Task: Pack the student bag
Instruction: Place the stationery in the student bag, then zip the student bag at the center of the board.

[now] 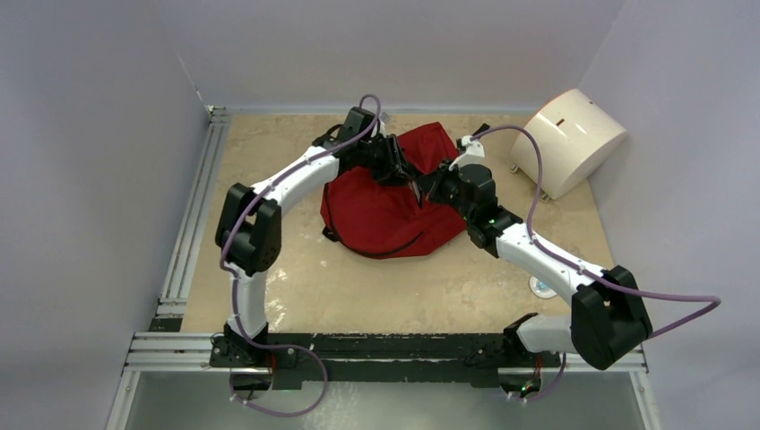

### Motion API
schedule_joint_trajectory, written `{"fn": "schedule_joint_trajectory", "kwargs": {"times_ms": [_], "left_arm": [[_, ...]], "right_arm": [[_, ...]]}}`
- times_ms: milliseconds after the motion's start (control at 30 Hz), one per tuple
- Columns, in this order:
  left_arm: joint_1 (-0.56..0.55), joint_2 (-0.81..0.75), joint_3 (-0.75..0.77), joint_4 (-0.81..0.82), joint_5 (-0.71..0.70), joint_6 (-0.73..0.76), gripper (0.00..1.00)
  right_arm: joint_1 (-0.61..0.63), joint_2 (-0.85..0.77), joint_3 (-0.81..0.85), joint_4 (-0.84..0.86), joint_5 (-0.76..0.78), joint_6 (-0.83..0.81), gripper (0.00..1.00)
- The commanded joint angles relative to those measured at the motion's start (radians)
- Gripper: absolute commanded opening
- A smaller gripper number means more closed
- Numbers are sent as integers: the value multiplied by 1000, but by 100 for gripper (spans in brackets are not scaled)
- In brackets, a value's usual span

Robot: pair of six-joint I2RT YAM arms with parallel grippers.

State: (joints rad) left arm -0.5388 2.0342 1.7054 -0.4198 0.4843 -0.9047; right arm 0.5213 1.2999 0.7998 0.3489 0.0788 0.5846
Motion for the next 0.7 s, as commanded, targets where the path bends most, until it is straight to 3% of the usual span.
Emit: {"fn": "schedule_joint_trajectory", "kwargs": {"times_ms": [0,333,667], "left_arm": [[-2,-136,-32,-8,-82,86,37],[-1,-162,-124,-51,-127,166,37],[0,-223,-159,-83,-269,162,37]], "right_arm": [[8,-45,17,71,-27,14,0],[8,-35,17,64,-36,12,0],[8,-26,17,72,-37,12,0]]}}
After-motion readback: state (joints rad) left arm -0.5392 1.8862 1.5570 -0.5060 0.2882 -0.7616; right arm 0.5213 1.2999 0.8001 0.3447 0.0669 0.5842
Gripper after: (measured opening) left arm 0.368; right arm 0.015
